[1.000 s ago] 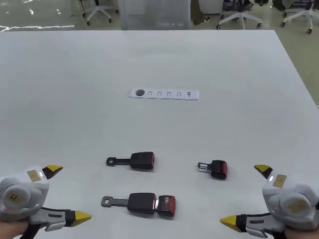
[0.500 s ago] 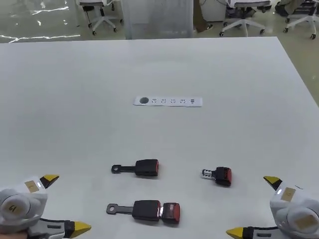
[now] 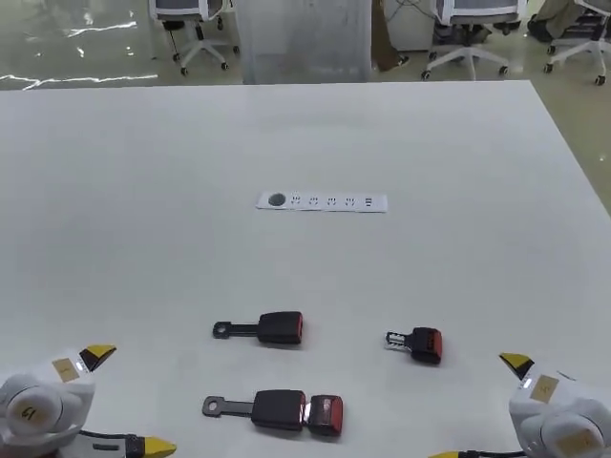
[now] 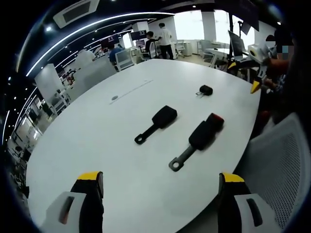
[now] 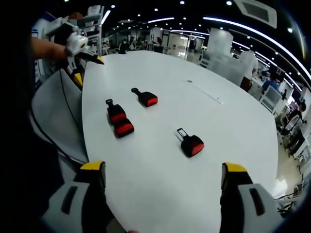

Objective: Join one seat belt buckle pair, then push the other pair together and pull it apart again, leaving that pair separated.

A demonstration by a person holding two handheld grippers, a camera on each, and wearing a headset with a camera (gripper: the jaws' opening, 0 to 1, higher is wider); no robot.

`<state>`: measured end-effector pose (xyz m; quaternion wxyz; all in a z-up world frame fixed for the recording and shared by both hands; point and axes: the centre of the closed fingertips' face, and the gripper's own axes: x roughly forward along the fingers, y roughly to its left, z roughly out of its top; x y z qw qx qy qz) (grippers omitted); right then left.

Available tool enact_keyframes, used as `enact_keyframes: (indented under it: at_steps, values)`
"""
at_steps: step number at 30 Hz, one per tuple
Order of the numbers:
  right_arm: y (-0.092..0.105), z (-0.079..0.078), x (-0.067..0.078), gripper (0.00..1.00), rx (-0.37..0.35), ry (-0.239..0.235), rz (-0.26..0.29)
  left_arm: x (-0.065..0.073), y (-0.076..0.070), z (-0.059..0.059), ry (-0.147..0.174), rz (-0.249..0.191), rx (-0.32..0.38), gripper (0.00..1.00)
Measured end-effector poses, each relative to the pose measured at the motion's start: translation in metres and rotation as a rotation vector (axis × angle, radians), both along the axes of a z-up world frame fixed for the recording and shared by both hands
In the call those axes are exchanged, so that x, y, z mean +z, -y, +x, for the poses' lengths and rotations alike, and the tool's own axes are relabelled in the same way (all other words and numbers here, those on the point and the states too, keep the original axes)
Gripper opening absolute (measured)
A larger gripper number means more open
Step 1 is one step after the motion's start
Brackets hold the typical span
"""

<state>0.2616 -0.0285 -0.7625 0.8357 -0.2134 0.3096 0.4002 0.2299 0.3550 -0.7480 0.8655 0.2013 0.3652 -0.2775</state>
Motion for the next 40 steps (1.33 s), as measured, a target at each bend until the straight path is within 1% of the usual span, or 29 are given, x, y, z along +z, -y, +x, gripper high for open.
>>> enact_keyframes:
  at_steps: [7,14,19,22,29,32,34,40]
  values:
    - [-0.002,0.000,-0.001,1.00,-0.002,0.002,0.002,0.001,-0.001,0.000,0.007,-0.004,0.005,1.00]
    - [-0.003,-0.003,-0.002,1.00,-0.009,-0.002,0.012,0.001,-0.002,-0.003,0.005,-0.004,0.017,1.00]
    - [-0.003,-0.006,-0.003,1.00,-0.011,-0.003,0.015,0.002,0.002,-0.005,0.003,-0.003,0.016,1.00]
    - [-0.002,-0.007,-0.004,1.00,-0.009,-0.004,0.015,0.003,0.003,-0.004,0.008,-0.002,0.013,1.00]
    - [-0.003,-0.008,-0.002,1.00,-0.013,0.002,0.021,0.002,0.003,-0.007,0.006,-0.001,0.016,1.00]
    - [-0.003,-0.008,-0.001,1.00,-0.014,0.001,0.024,0.001,0.003,-0.008,0.001,0.001,0.017,1.00]
    - [-0.004,-0.009,-0.001,1.00,-0.013,0.003,0.027,0.001,0.004,-0.009,0.003,0.007,0.011,1.00]
    - [-0.008,-0.011,0.000,1.00,-0.008,0.005,0.030,0.002,0.004,-0.009,0.008,0.005,0.013,1.00]
